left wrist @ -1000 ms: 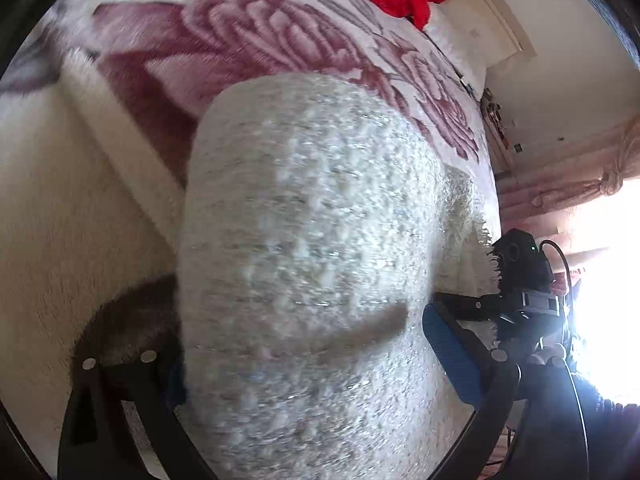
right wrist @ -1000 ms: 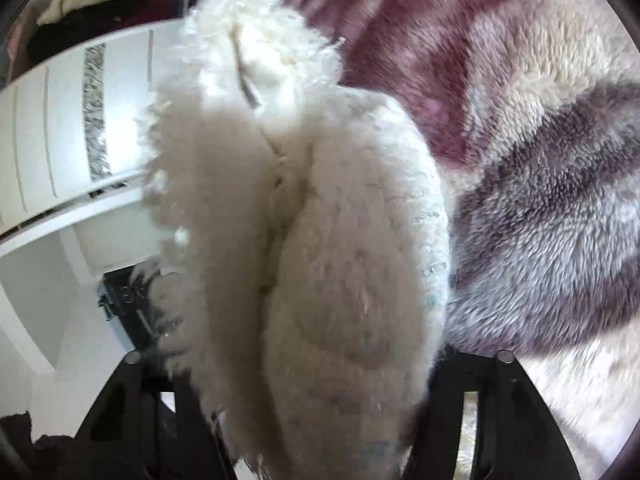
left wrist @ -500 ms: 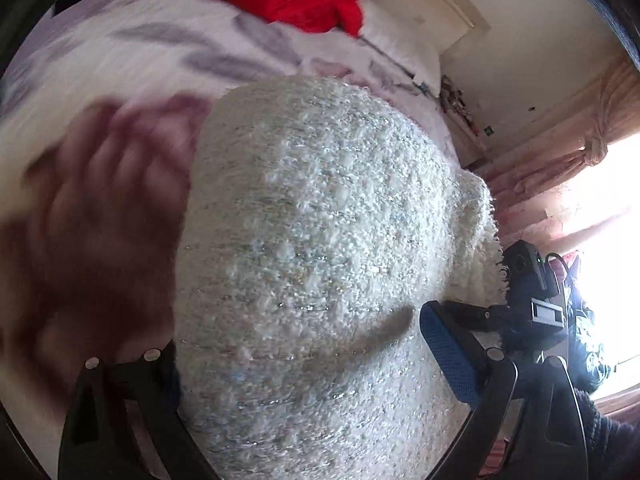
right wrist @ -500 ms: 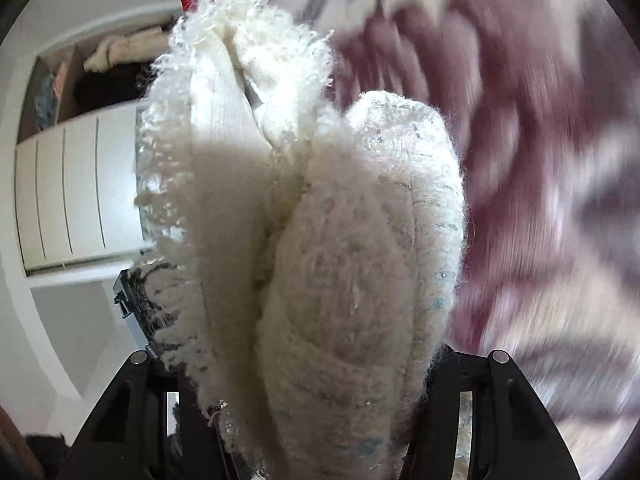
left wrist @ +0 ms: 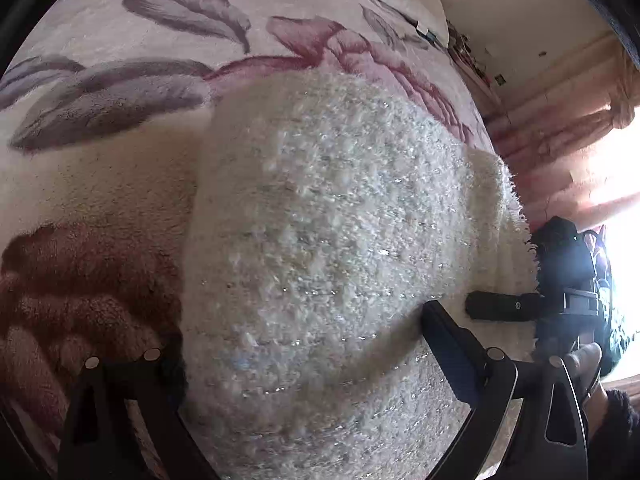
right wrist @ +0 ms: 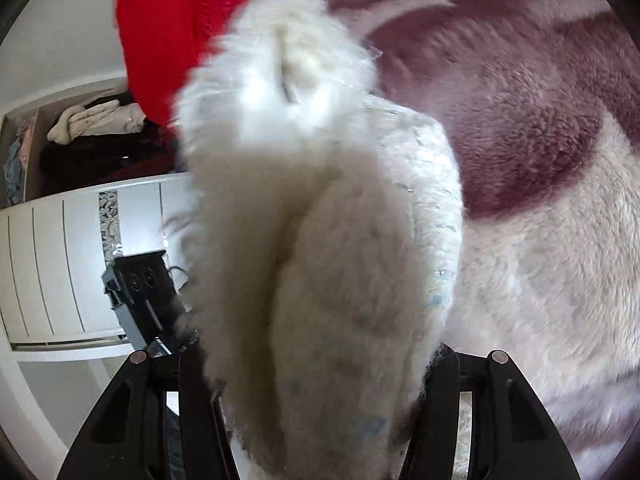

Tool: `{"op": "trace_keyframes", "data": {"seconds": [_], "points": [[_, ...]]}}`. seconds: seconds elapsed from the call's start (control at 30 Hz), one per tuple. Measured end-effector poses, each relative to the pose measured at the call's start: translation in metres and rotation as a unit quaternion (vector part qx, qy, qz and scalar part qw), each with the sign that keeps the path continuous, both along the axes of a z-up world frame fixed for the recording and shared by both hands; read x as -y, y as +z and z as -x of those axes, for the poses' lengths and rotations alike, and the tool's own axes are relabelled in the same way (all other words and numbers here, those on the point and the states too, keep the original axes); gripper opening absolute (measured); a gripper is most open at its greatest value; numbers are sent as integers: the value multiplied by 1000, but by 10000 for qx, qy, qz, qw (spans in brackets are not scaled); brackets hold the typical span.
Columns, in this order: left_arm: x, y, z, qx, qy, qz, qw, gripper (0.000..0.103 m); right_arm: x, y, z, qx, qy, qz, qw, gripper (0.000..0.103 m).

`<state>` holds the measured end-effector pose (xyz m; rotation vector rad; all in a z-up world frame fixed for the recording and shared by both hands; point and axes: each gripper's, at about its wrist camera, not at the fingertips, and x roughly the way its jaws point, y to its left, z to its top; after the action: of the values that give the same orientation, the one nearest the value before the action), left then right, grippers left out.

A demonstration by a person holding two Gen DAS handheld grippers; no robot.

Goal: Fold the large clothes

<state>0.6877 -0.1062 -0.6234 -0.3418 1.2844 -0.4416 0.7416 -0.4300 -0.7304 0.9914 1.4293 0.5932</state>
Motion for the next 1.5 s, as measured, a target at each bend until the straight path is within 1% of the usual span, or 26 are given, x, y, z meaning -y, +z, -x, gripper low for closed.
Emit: {"op": "trace_keyframes", "data": {"seconds": [0.07, 0.1, 0.13, 0.17, 0.2, 0.27, 0.3, 0.37, 0.4, 0.43, 0.5, 0.53, 0.6, 0.67, 0.7, 0.73, 0.77, 0.83, 0.93, 0.97, 1.07, 1.1, 1.17, 1.27, 1.4, 1.5], "points": [[1, 6, 7, 12, 15, -93, 10000, 99, 3, 3, -5, -44, 20, 150, 9999, 70], [1, 9, 10, 12, 59, -191, 9998, 99, -13, 2, 7, -68, 29, 284, 9996, 74], [2, 15, 15, 48, 143, -360, 9992, 99, -13, 9, 10, -43, 70, 554, 9984, 77], [4, 21, 16, 127, 268, -536, 9981, 99, -20, 17, 12, -24, 79, 752, 9971, 85], [3, 26, 17, 251, 381, -741, 9962, 99, -34, 30, 19, 18, 84, 1090, 9940, 95], [0, 42, 38, 579, 591, -1237, 9889, 99, -38, 51, 32, 225, -4, 2063, 9782, 102], [0, 46, 44, 626, 633, -1380, 9864, 99, -38, 64, 42, 305, -25, 2494, 9679, 102], [1, 54, 60, 607, 699, -1602, 9827, 100, -44, 87, 69, 392, -68, 3473, 9369, 103], [3, 58, 68, 608, 711, -1731, 9805, 100, -49, 96, 78, 428, -66, 3809, 9236, 103], [6, 66, 81, 658, 723, -1936, 9762, 100, -56, 108, 95, 503, -25, 4404, 8964, 103], [13, 78, 96, 815, 736, -2177, 9698, 100, -59, 127, 118, 628, -10, 4967, 8657, 103], [16, 85, 103, 890, 730, -2253, 9675, 100, -60, 139, 135, 798, 62, 5114, 8556, 103], [20, 106, 122, 999, 749, -2303, 9651, 100, -60, 163, 160, 854, 35, 5257, 8464, 103], [23, 127, 137, 1081, 778, -2349, 9628, 100, -75, 183, 154, 906, -107, 5366, 8389, 103], [25, 141, 147, 1131, 788, -2341, 9624, 100, -81, 192, 163, 928, -184, 5411, 8356, 103], [26, 151, 153, 1179, 805, -2337, 9618, 100, -81, 217, 182, 967, -268, 5452, 8323, 103], [26, 170, 166, 1260, 853, -2328, 9605, 100, -85, 228, 192, 987, -337, 5465, 8309, 103], [31, 197, 181, 1364, 891, -2287, 9598, 100, -84, 265, 215, 1075, -455, 5450, 8302, 103], [36, 237, 209, 1570, 949, -2302, 9557, 100, -82, 322, 255, 1266, -626, 5431, 8277, 103], [38, 257, 222, 1670, 969, -2262, 9548, 100, -79, 332, 260, 1318, -642, 5450, 8255, 103], [42, 302, 255, 1841, 1043, -2179, 9528, 100, -77, 391, 300, 1560, -742, 5551, 8136, 103], [43, 315, 264, 1880, 1073, -2155, 9522, 100, -77, 403, 309, 1615, -767, 5565, 8114, 103], [45, 347, 289, 2023, 1138, -2083, 9501, 100, -78, 442, 337, 1784, -830, 5633, 8025, 103], [48, 387, 322, 2165, 1166, -2060, 9471, 100, -83, 496, 377, 2008, -890, 5643, 7958, 103], [53, 424, 364, 2389, 1163, -2055, 9419, 100, -88, 560, 430, 2361, -1034, 5691, 7808, 103], [56, 449, 396, 2557, 1156, -2042, 9379, 100, -89, 597, 468, 2537, -1112, 5648, 7773, 103]]}}
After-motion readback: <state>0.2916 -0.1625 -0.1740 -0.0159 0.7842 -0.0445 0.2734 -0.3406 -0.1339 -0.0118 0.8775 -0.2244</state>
